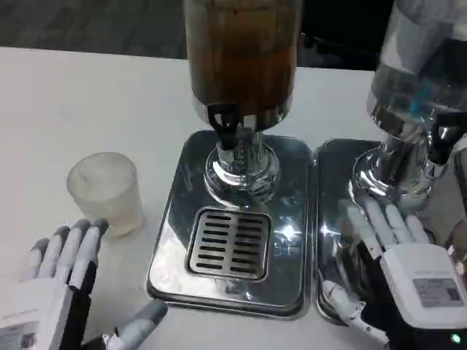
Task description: Grasp the cup under the faucet to collect the drink, then remove the cup.
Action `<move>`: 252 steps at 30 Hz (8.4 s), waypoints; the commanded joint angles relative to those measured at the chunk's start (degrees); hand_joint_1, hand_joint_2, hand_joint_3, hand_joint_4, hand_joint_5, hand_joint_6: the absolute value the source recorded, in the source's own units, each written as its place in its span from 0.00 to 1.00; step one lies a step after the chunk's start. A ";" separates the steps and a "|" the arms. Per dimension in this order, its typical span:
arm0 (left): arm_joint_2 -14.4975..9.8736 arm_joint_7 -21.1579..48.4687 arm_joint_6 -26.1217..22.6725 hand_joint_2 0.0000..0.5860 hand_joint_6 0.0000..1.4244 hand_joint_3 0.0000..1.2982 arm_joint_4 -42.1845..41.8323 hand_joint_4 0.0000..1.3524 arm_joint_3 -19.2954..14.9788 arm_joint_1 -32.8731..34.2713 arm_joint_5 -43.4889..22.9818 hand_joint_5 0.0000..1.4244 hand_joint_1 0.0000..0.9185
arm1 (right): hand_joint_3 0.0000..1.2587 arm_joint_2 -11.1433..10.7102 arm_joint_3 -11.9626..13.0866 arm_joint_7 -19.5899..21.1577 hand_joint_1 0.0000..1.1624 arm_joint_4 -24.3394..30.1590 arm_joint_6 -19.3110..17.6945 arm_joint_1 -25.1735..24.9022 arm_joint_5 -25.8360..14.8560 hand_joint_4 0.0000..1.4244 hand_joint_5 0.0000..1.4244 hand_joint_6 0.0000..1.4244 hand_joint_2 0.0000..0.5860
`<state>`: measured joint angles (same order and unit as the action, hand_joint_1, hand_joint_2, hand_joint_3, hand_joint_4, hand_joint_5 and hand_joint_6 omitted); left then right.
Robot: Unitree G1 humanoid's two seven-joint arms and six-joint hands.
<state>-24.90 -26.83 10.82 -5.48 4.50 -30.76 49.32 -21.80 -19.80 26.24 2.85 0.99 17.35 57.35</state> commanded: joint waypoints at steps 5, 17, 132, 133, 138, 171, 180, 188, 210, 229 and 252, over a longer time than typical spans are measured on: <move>-0.58 0.38 0.29 0.23 0.00 0.00 0.37 0.00 0.15 -0.34 -0.23 0.00 0.00 | 0.04 0.53 0.11 1.23 0.00 0.04 -0.02 -0.22 0.22 0.00 0.00 0.00 0.69; -0.13 -2.52 3.01 0.23 0.00 0.00 1.50 0.00 -2.74 -0.42 -4.07 0.00 0.00 | 0.04 2.35 -1.04 0.78 0.00 -1.05 1.02 -1.15 0.53 0.00 0.00 0.00 0.69; -2.34 -1.61 27.07 0.07 0.88 0.51 71.34 0.62 5.35 54.61 -23.04 0.74 0.67 | 0.06 10.19 -1.05 0.92 0.00 5.51 5.13 5.62 -2.03 0.00 0.00 0.00 0.74; -2.29 -2.92 27.01 0.05 0.88 0.52 71.27 0.64 5.32 54.48 -22.81 0.75 0.68 | 0.06 10.18 -1.05 0.91 0.00 5.47 5.10 5.58 -2.06 0.00 0.00 0.00 0.74; -2.31 -6.08 26.77 0.00 0.91 0.57 71.21 0.68 5.88 54.51 -21.77 0.78 0.72 | 0.06 10.19 -1.07 1.00 0.00 5.16 5.08 5.50 -2.12 0.00 0.00 0.00 0.76; 1.27 -6.41 32.32 0.00 0.87 0.56 59.41 0.66 9.90 51.62 -16.73 0.75 0.70 | 0.06 9.04 0.47 2.11 0.00 7.56 6.06 5.21 0.57 0.00 0.00 0.00 0.78; 4.25 -7.17 30.86 0.00 0.87 0.56 62.08 0.66 14.79 55.58 -11.71 0.75 0.70 | 0.06 9.69 0.86 2.35 0.00 7.43 6.35 5.01 0.20 0.00 0.00 0.00 0.79; 6.03 -7.14 29.94 0.00 0.87 0.56 65.97 0.66 16.71 57.66 -11.21 0.75 0.70 | 0.06 10.31 1.03 2.72 0.01 7.40 6.67 5.26 0.02 0.00 0.00 0.00 0.79; 4.13 -6.91 33.88 0.00 0.63 0.21 65.45 0.39 15.35 55.30 -14.76 0.54 0.00 | 0.06 9.82 0.66 2.10 0.03 5.14 5.58 3.34 -1.14 0.00 0.00 0.00 0.79; 1.87 -2.05 36.83 0.00 0.45 0.16 52.94 0.29 3.97 44.98 -26.07 0.41 0.00 | 0.06 8.34 0.54 1.15 0.03 3.66 5.21 1.37 -1.81 0.00 0.00 0.00 0.79; -1.05 52.42 26.09 0.04 0.04 0.00 18.28 0.00 -7.18 34.15 -71.41 0.05 0.00 | 0.00 6.63 0.85 -1.57 0.12 3.95 1.65 0.58 -5.72 0.00 0.00 0.00 0.61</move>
<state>-25.90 23.41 38.83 14.90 -2.20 2.43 -22.02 -14.85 -19.32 24.83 7.01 3.42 18.40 52.13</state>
